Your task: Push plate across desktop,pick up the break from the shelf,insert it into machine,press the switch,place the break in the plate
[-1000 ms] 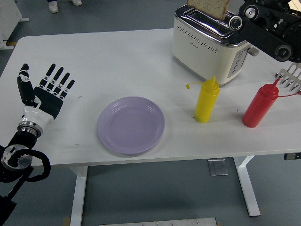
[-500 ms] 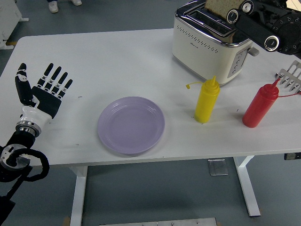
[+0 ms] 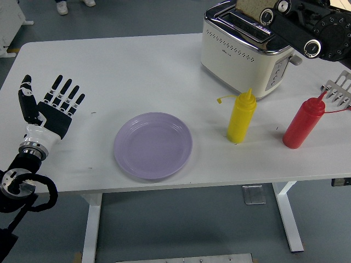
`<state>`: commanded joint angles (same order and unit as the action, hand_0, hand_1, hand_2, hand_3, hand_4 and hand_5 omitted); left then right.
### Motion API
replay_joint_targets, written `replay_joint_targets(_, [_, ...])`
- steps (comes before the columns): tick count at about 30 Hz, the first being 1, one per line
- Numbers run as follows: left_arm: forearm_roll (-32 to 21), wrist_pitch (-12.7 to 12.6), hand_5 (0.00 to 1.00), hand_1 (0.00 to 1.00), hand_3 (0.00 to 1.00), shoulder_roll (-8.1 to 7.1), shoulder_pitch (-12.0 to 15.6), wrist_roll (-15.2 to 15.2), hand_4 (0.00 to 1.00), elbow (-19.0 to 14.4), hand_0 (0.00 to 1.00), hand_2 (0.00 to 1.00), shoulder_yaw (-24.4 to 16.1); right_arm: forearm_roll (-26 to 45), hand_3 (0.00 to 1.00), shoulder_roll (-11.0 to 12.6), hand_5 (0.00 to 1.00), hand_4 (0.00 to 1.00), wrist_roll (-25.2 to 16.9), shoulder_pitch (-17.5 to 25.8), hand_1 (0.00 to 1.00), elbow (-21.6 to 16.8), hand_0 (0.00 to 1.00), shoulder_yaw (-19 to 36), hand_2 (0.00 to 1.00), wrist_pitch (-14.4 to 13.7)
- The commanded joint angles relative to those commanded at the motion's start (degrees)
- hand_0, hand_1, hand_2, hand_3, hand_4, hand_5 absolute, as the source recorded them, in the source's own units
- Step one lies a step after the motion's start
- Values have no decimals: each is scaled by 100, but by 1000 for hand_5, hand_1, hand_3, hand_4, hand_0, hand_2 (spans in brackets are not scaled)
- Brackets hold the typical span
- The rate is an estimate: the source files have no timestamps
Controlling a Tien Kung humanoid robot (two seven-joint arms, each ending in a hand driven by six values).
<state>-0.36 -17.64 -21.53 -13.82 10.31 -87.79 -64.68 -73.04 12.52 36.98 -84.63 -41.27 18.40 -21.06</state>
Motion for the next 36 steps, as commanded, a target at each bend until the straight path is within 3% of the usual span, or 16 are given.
replay_joint_targets(19, [-161, 23, 998, 795, 762, 3, 1, -45, 774, 18, 846, 784, -96, 265, 503, -254, 2, 193, 0, 82, 407, 223, 258, -233, 487, -27])
replay_joint_targets(36, [-321, 52, 998, 795, 760, 15, -11, -81, 777, 26, 846, 785, -135, 526, 517, -294, 2, 224, 0, 278, 452, 117, 288, -165, 509, -189])
